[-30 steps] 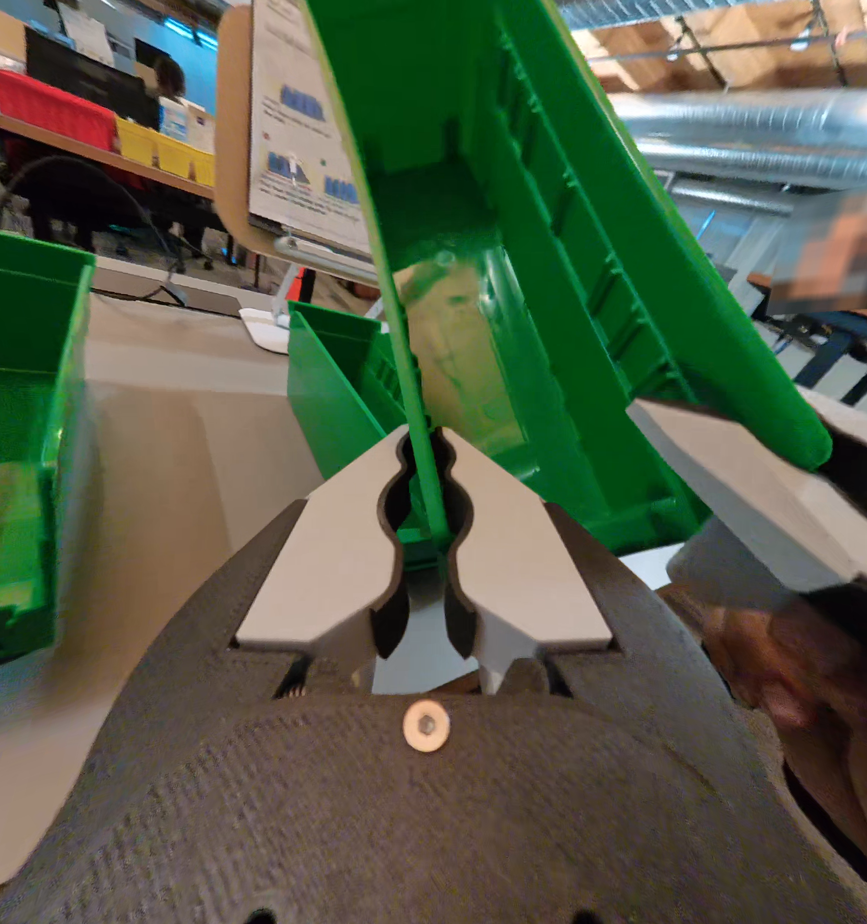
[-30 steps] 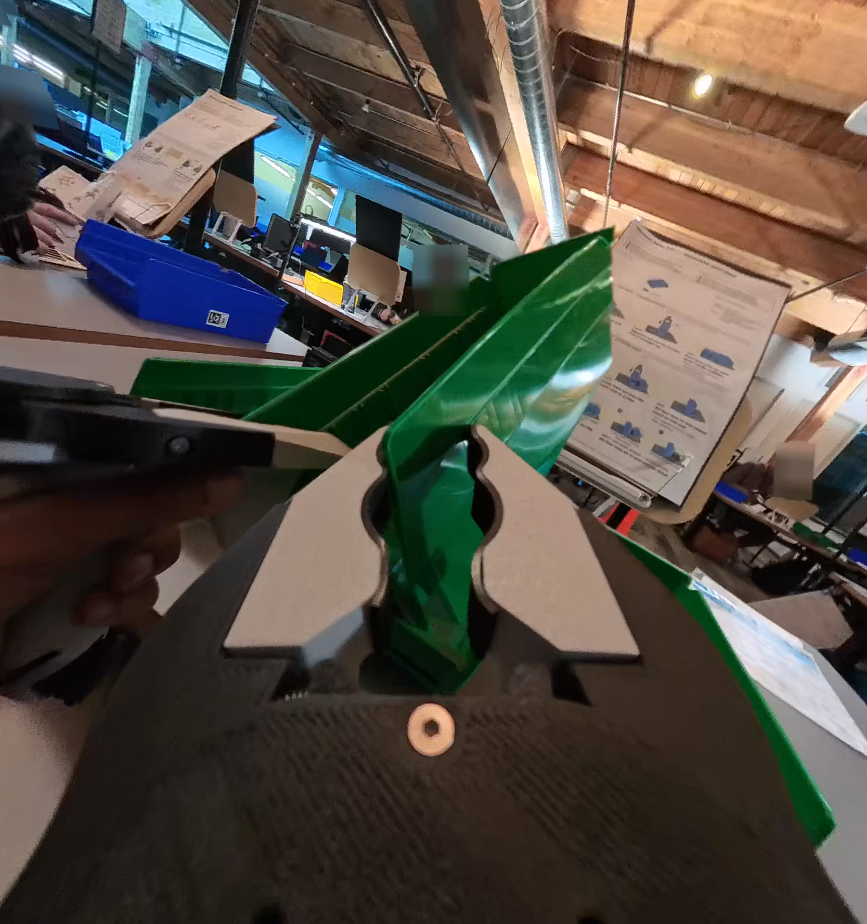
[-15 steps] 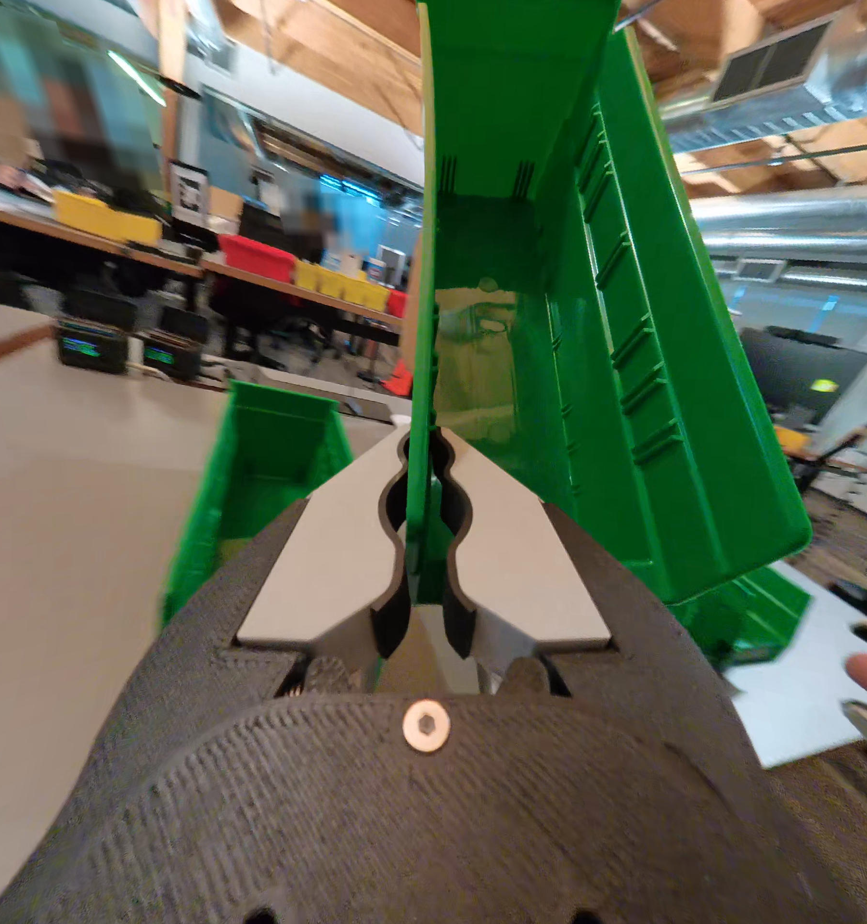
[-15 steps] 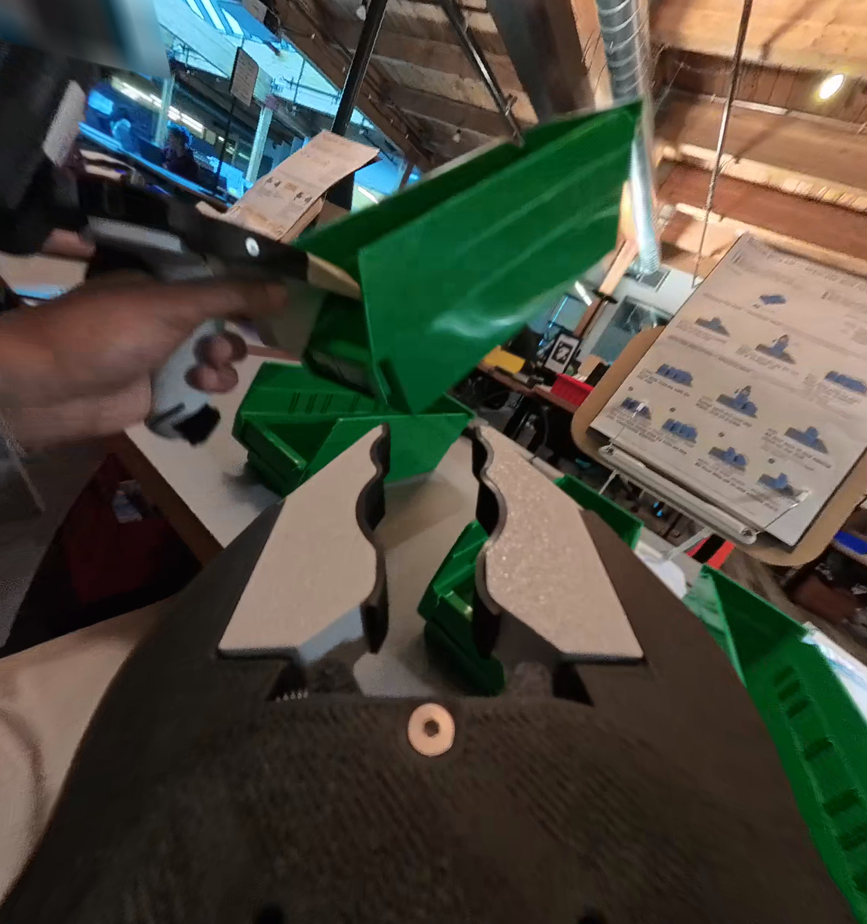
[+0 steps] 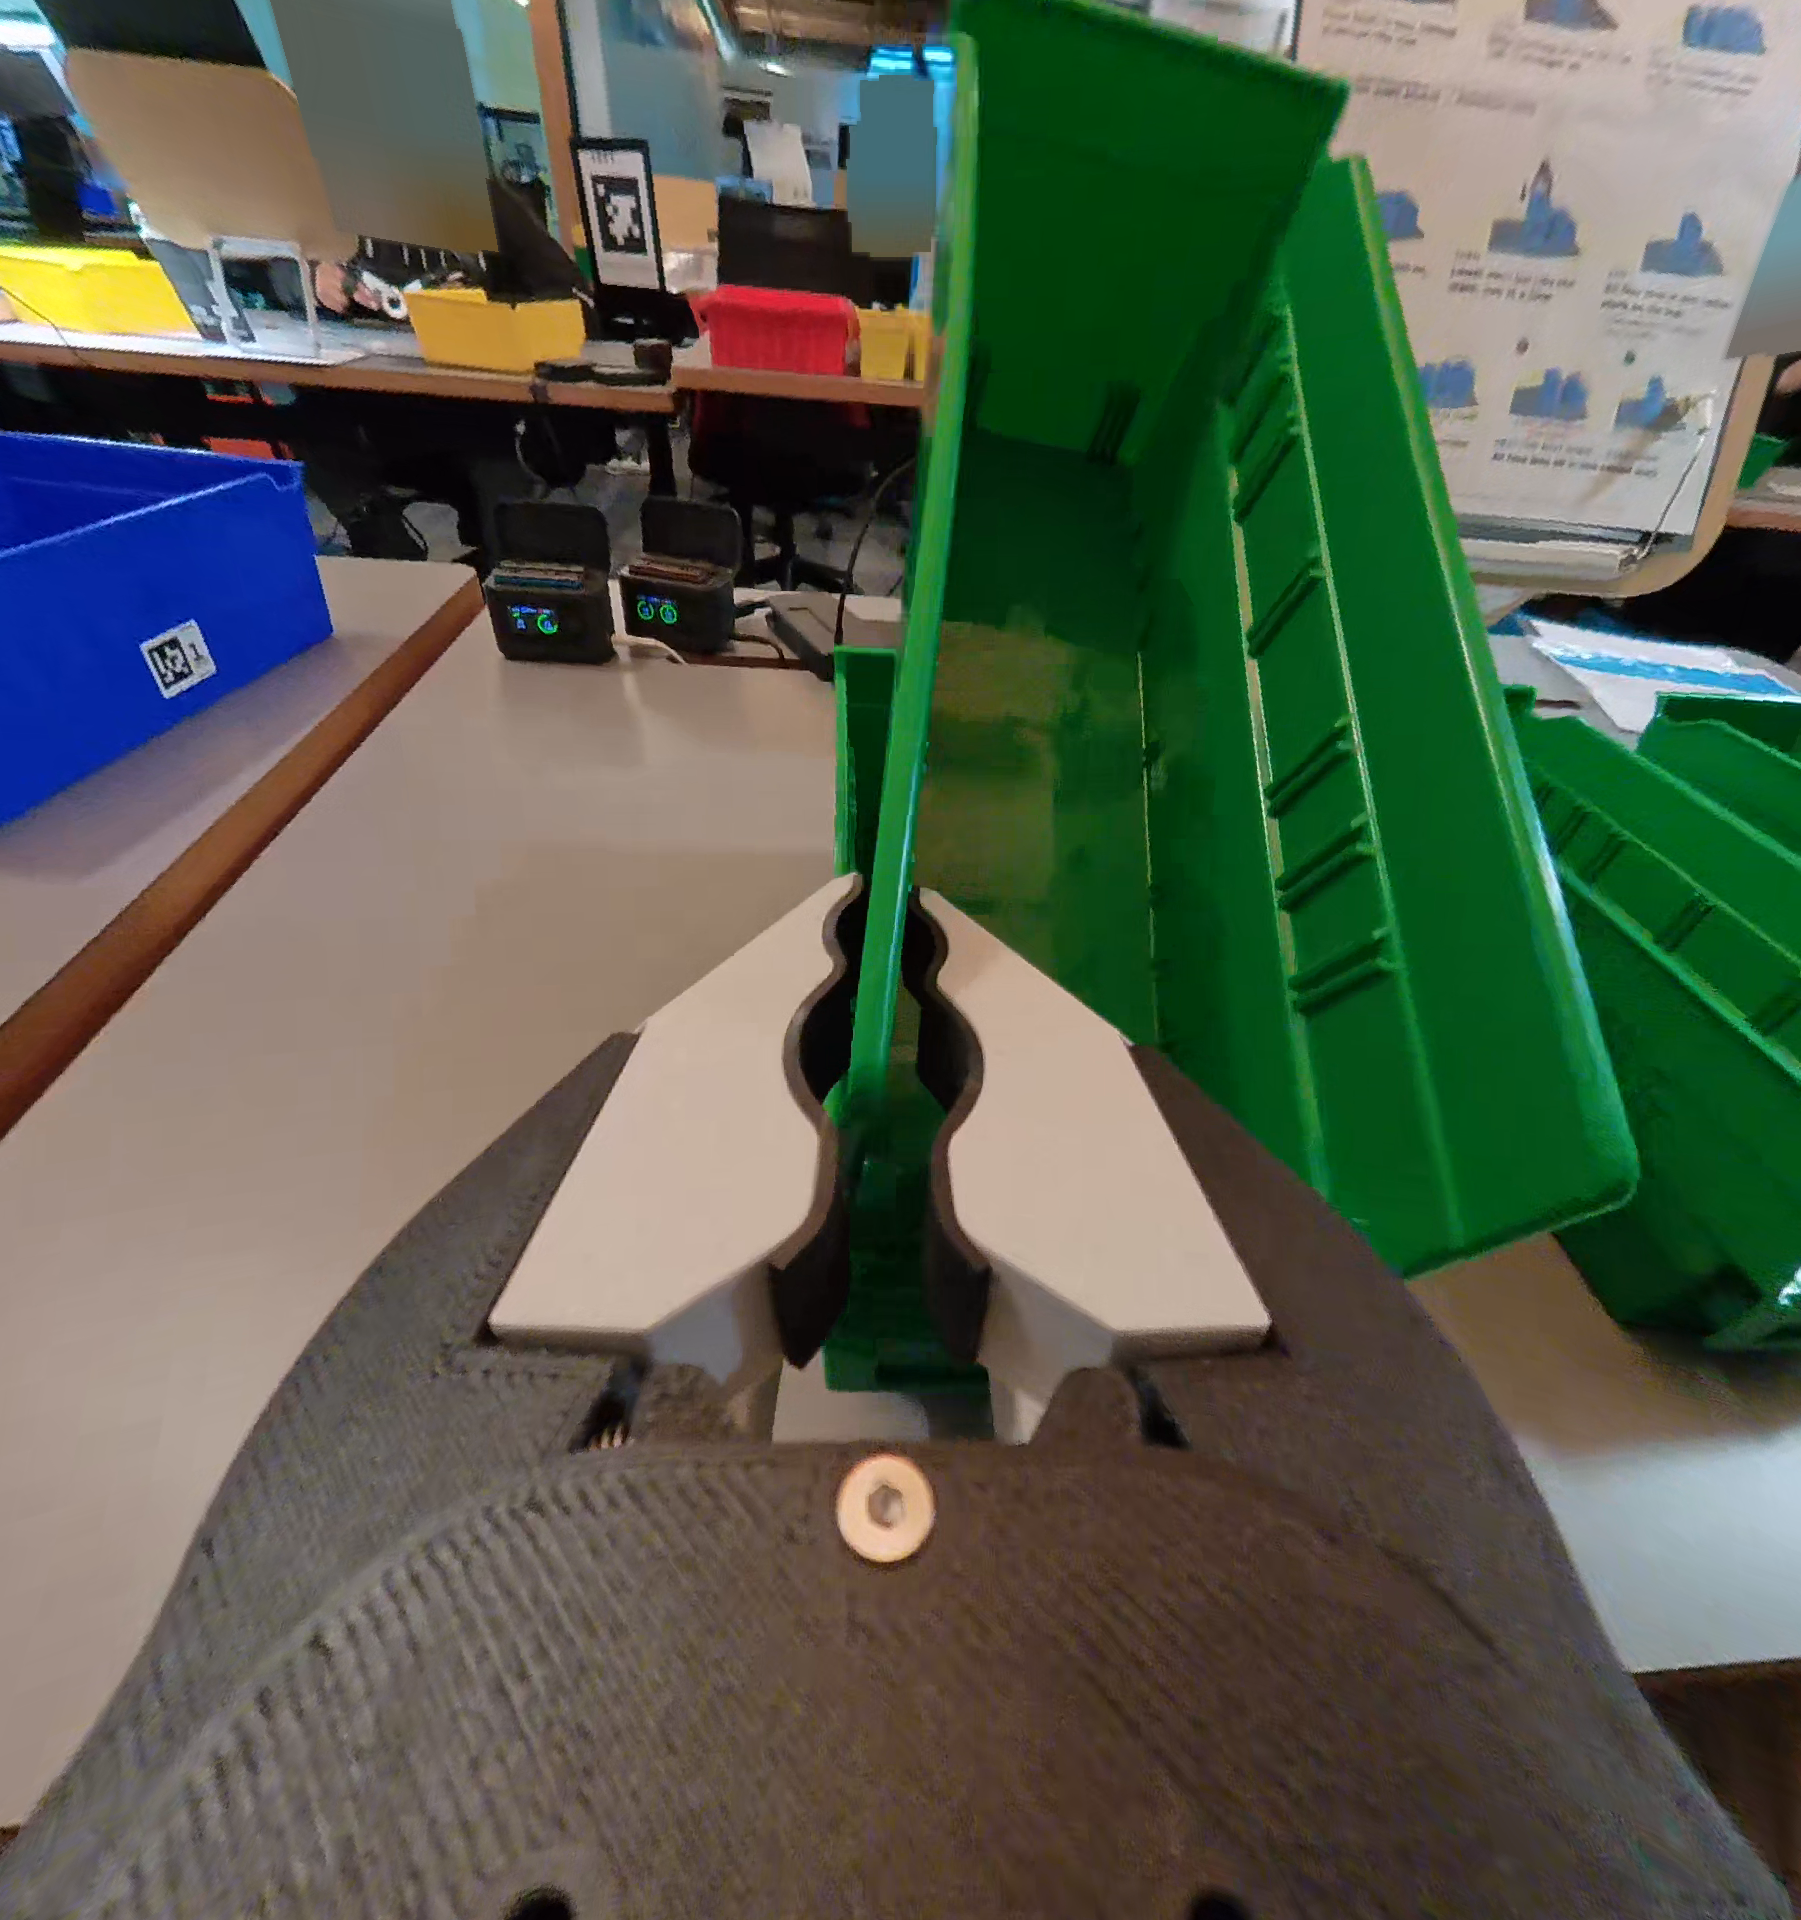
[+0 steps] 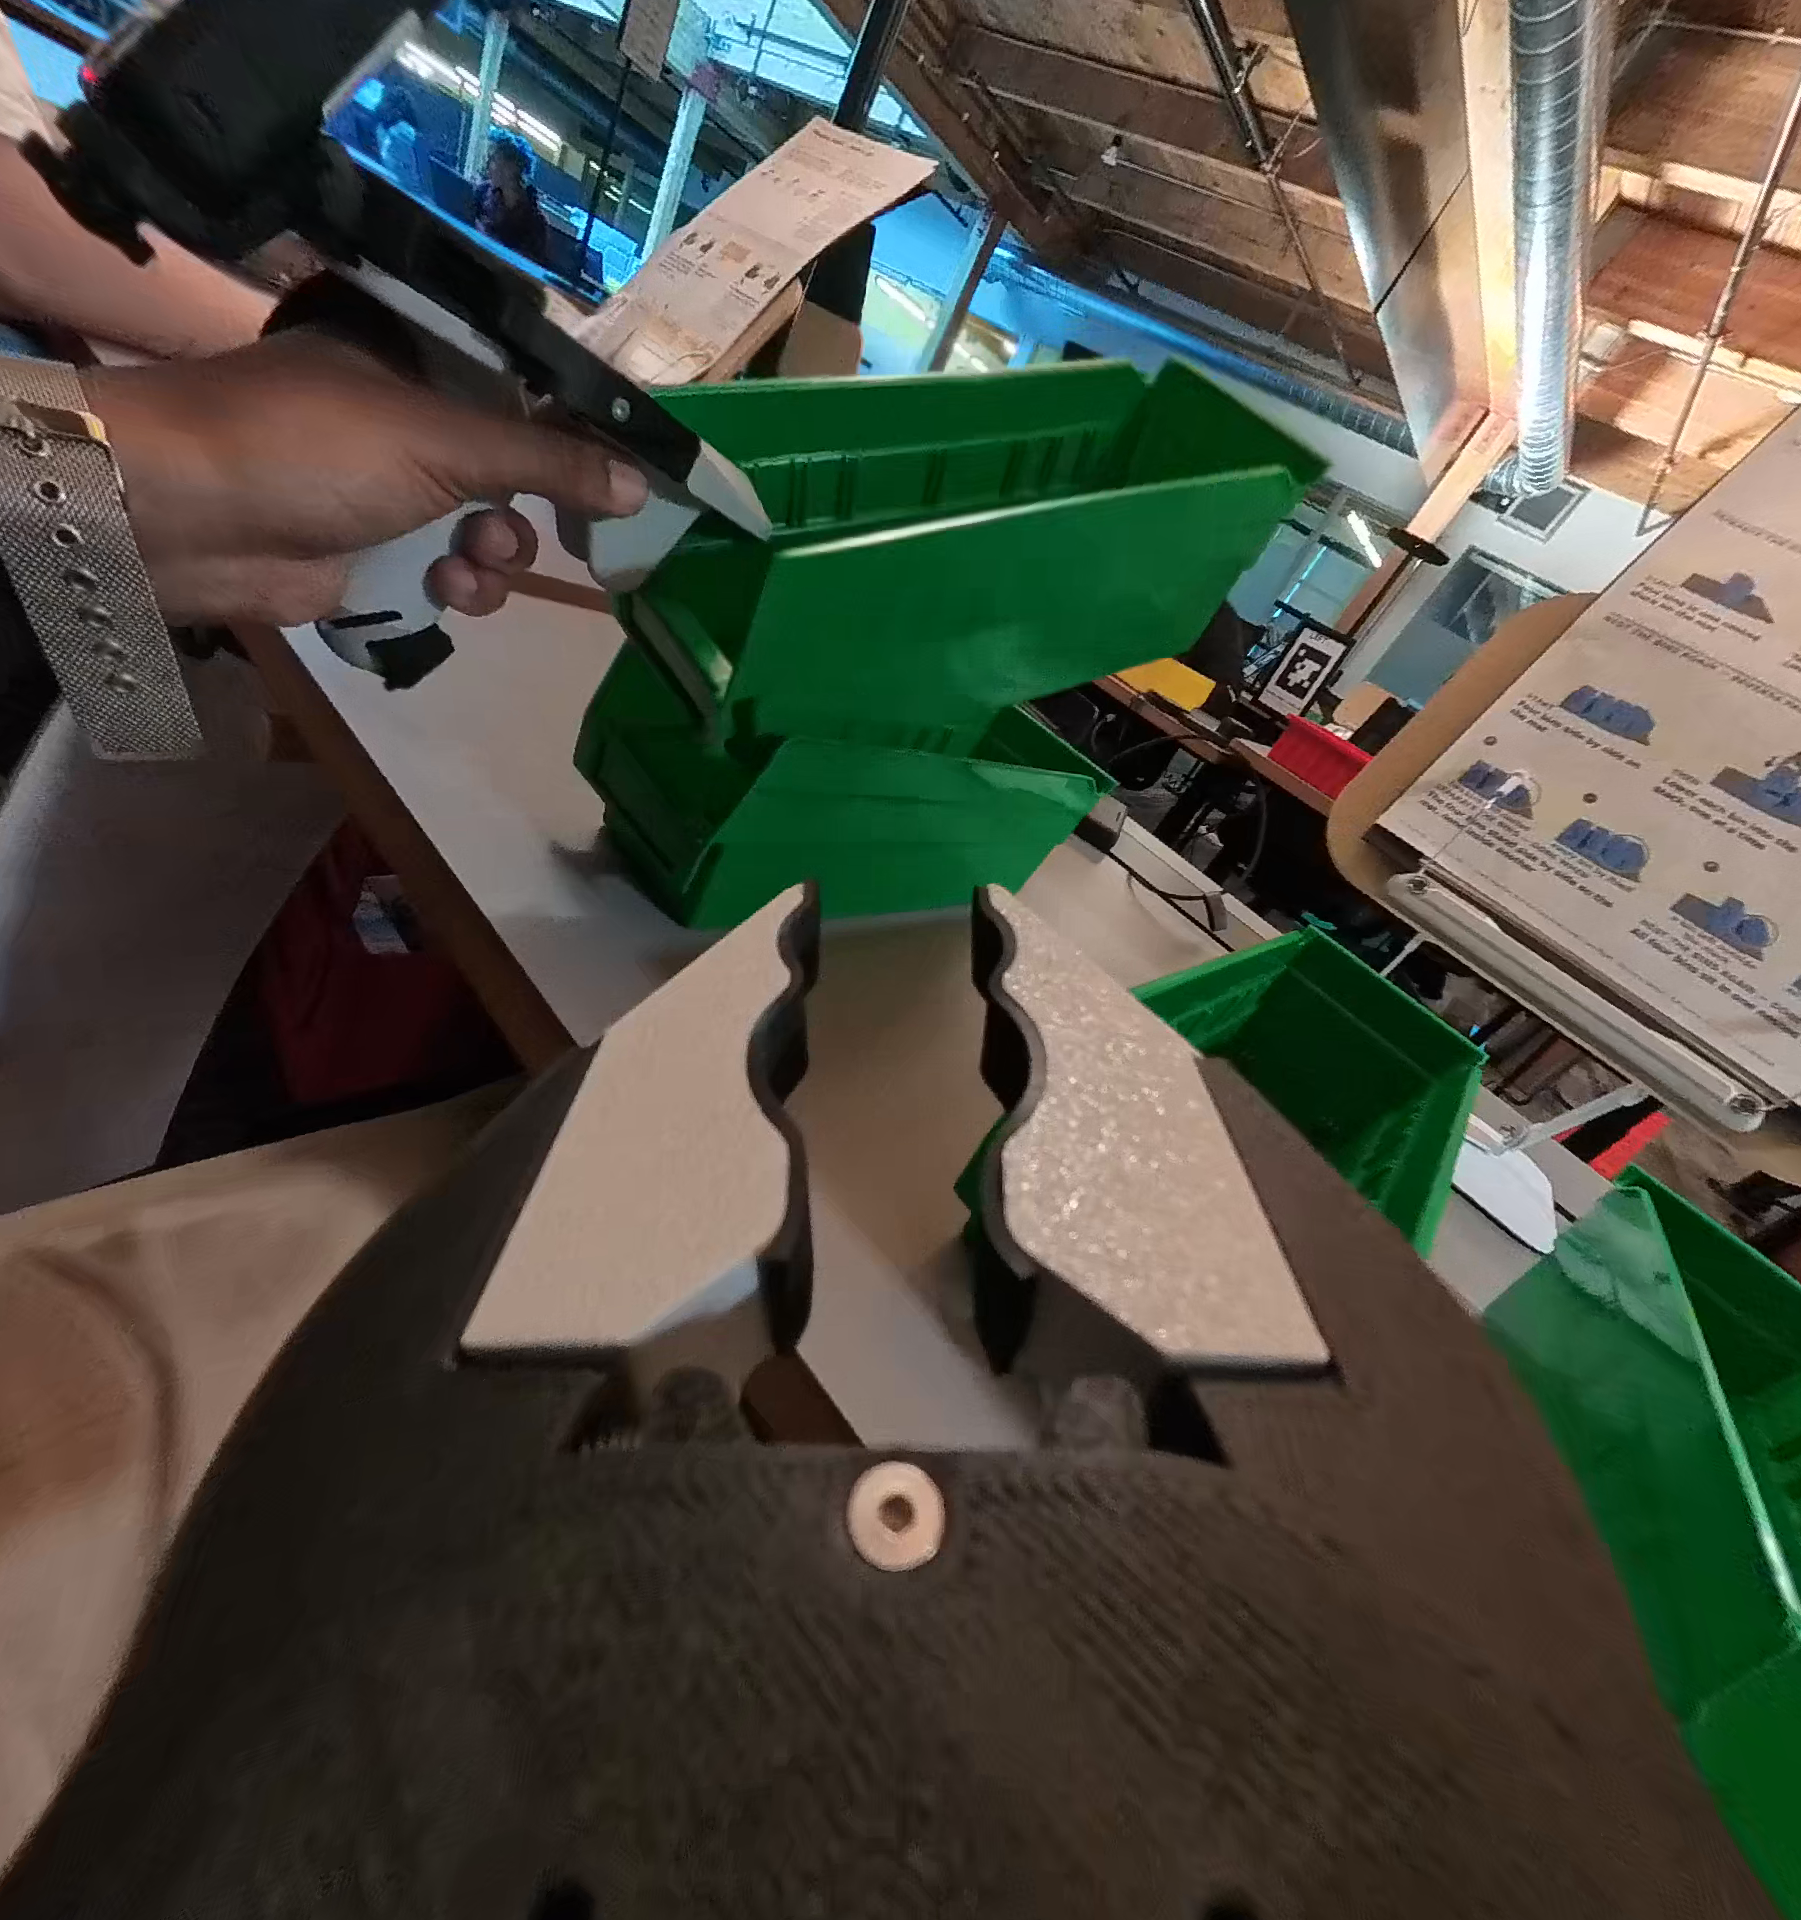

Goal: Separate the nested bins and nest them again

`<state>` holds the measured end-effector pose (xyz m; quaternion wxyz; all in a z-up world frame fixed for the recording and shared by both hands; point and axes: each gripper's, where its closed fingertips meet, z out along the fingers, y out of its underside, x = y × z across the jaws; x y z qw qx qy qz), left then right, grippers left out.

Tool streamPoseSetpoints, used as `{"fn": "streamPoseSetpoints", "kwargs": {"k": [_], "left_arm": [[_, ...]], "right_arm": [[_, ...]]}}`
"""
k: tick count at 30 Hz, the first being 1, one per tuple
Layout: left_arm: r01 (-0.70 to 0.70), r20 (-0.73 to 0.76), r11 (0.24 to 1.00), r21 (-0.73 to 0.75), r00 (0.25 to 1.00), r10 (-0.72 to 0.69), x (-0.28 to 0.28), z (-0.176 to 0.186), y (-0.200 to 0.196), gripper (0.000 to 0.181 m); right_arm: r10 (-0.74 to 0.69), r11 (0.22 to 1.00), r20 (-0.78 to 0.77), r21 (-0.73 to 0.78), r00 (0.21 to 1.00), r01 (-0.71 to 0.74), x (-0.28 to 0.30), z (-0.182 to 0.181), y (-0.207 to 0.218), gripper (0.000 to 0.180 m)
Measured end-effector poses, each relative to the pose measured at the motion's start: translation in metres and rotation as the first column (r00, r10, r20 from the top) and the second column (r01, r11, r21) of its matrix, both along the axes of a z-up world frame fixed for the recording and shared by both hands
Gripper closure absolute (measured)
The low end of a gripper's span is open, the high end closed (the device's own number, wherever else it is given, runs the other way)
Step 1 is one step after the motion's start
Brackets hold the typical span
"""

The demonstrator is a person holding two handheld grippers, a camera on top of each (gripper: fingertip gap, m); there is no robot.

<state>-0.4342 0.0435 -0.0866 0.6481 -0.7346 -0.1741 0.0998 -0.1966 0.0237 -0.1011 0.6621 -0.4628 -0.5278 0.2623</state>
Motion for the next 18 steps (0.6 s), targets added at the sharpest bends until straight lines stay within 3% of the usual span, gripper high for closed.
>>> {"fn": "streamPoseSetpoints", "kwargs": {"k": [4, 14, 18], "left_arm": [[-0.004, -0.028, 0.997, -0.072, 1.0, 0.002, 0.002, -0.011, 0.007, 0.178], [0.0, 0.1, 0.996, -0.09, 0.995, 0.01, -0.008, -0.024, 0.012, 0.178], [-0.006, 0.066, 1.0, -0.006, 0.998, 0.006, -0.01, -0.006, 0.009, 0.154]], "right_arm": [[0.001, 1.0, 0.0, -0.012, 1.0, -0.001, 0.001, -0.001, 0.002, 0.151], [0.001, 1.0, 0.014, 0.002, 1.0, -0.001, -0.001, -0.005, 0.001, 0.15], [0.001, 1.0, 0.018, 0.006, 1.0, -0.002, -0.001, -0.006, 0.002, 0.15]]}}
